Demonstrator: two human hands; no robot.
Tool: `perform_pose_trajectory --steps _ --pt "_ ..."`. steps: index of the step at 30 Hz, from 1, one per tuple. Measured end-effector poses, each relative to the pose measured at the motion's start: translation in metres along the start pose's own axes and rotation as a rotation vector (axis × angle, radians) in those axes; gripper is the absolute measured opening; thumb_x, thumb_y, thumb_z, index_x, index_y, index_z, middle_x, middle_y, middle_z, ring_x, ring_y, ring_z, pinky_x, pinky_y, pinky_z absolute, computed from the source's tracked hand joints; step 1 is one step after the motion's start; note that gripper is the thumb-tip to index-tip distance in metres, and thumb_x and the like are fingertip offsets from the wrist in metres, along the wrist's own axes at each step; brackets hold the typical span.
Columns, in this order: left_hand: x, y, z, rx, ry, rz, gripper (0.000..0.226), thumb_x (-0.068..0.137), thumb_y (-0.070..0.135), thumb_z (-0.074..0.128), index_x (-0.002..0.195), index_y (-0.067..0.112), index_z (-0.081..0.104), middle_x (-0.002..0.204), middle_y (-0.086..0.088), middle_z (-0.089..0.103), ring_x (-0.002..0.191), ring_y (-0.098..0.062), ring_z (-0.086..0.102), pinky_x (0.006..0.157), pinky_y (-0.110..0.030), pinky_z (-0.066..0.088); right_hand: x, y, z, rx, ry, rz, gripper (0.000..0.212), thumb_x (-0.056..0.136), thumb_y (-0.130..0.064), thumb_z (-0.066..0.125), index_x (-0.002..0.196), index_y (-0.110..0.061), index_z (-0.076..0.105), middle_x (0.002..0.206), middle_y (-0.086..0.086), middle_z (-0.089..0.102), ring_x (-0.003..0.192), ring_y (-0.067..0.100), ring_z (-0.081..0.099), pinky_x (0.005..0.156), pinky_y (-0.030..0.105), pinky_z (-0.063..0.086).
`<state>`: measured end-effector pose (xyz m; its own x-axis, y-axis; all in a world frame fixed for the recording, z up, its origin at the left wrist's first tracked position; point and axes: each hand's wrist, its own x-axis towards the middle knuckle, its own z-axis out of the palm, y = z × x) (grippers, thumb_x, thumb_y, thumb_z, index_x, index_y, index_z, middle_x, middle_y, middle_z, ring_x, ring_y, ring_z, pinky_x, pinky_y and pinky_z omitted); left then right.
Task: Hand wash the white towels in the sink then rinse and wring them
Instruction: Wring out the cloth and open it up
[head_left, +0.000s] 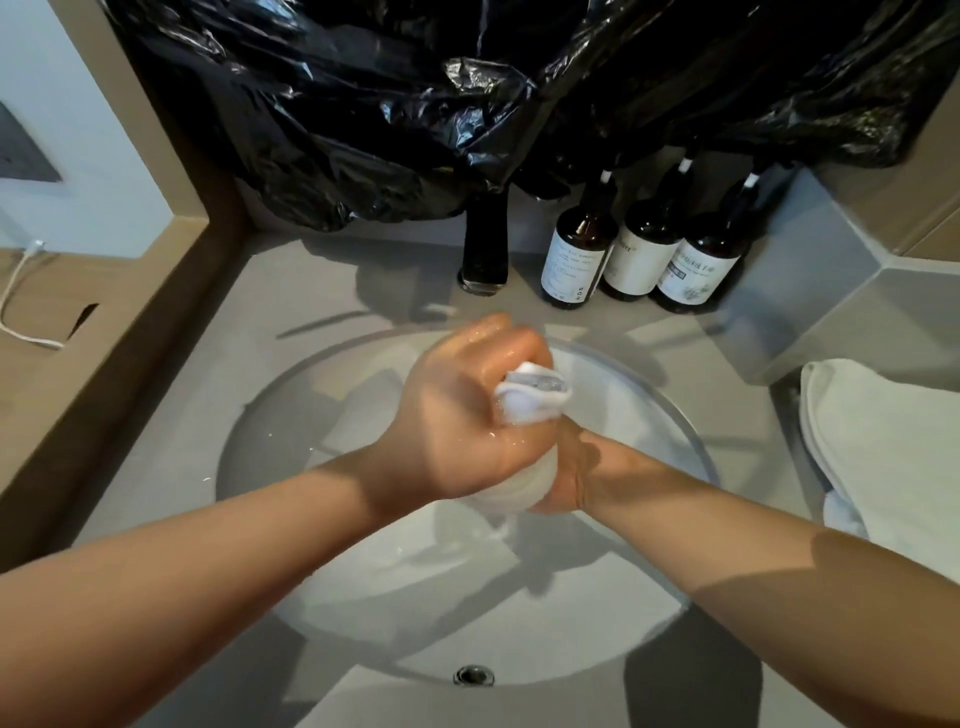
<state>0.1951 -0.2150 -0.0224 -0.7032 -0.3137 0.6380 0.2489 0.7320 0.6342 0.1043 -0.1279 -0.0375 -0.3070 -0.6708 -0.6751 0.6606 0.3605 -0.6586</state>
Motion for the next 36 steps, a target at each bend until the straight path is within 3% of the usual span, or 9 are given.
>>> perform_pose_trajectory --steps 5,9,13,16,21,25,30,32,36 --pt "-0.017 -0.018 0.004 -0.111 0.138 -0.306 0.013 0.064 0.025 0.056 0.066 0.028 0.044 0.063 0.017 0.048 0.063 -0.003 0.046 0.062 -0.016 0.038 0.026 0.016 -0.004 0.075 -0.001 0.176 0.022 0.092 -0.019 0.042 0.087 -0.010 0.061 0.067 0.007 0.067 0.061 0.021 0.067 0.055 0.027 0.056" --pt "-0.026 -0.030 0.006 -0.359 0.365 -0.781 0.014 0.062 0.019 0.059 0.058 0.026 0.047 0.056 0.014 0.048 0.057 -0.009 0.047 0.054 -0.018 0.041 0.030 0.021 -0.010 0.083 0.073 0.137 0.029 0.095 -0.036 0.042 0.092 -0.015 0.063 0.068 0.005 0.071 0.065 0.023 0.067 0.058 0.030 0.055" --pt "-0.031 -0.041 0.003 -0.432 0.495 -1.067 0.027 0.063 0.029 0.058 0.078 0.007 0.057 0.076 -0.010 0.064 0.072 -0.031 0.062 0.064 -0.039 0.051 0.026 0.021 -0.008 0.006 0.228 -0.089 0.017 0.092 -0.029 0.058 0.085 -0.014 0.061 0.074 0.003 0.067 0.062 0.020 0.063 0.054 0.026 0.052" --pt "-0.028 -0.046 -0.008 -0.562 0.538 -1.317 0.018 0.083 0.025 0.052 0.070 0.012 0.053 0.063 -0.005 0.057 0.055 -0.023 0.056 0.055 -0.026 0.044 0.027 0.025 -0.008 -0.183 0.419 -0.445 0.034 0.084 -0.021 0.070 0.061 -0.016 0.045 0.063 -0.001 0.053 0.064 0.023 0.052 0.063 0.034 0.046" --pt "-0.026 -0.033 -0.023 -0.758 0.413 -1.339 0.034 0.101 0.030 0.037 0.074 0.013 0.048 0.042 -0.002 0.057 0.053 -0.020 0.054 0.050 -0.027 0.043 0.011 0.024 -0.010 -0.405 0.306 -0.747 0.029 0.077 -0.005 0.073 0.067 -0.018 0.049 0.083 0.000 0.059 0.078 0.017 0.054 0.070 0.027 0.044" --pt "-0.010 -0.025 -0.034 -0.838 0.386 -1.400 0.041 0.085 0.051 0.060 0.104 0.014 0.065 0.092 -0.014 0.073 0.081 -0.030 0.068 0.065 -0.036 0.053 -0.009 0.012 -0.012 -0.572 0.064 -0.516 0.045 0.077 -0.020 0.074 0.106 -0.046 0.052 0.125 -0.007 0.046 0.104 0.017 0.056 0.067 0.019 0.044" --pt "0.013 -0.007 -0.039 -0.739 0.352 -1.206 0.051 0.075 0.052 0.072 0.105 0.010 0.065 0.093 -0.014 0.073 0.079 -0.030 0.072 0.073 -0.044 0.058 -0.029 0.000 0.009 -0.777 -0.027 -0.619 0.063 0.078 -0.034 0.075 0.132 -0.037 0.043 0.109 -0.022 0.058 0.095 -0.002 0.060 0.072 0.008 0.047" --pt "0.022 0.004 -0.042 -0.700 0.310 -1.104 0.043 0.079 0.047 0.071 0.099 0.010 0.062 0.084 -0.009 0.074 0.074 -0.024 0.072 0.073 -0.039 0.059 -0.031 -0.003 0.013 -0.748 0.065 -0.718 0.057 0.074 -0.039 0.077 0.125 -0.036 0.051 0.104 -0.019 0.063 0.095 -0.001 0.062 0.081 0.016 0.050" --pt "0.036 0.021 -0.052 -0.738 0.221 -0.933 0.036 0.082 0.039 0.069 0.100 0.009 0.060 0.090 -0.011 0.071 0.075 -0.020 0.071 0.064 -0.030 0.057 -0.039 -0.018 0.018 -0.636 0.143 -0.873 0.022 0.083 -0.028 0.071 0.100 -0.032 0.057 0.086 -0.018 0.062 0.078 -0.007 0.058 0.066 0.006 0.045"
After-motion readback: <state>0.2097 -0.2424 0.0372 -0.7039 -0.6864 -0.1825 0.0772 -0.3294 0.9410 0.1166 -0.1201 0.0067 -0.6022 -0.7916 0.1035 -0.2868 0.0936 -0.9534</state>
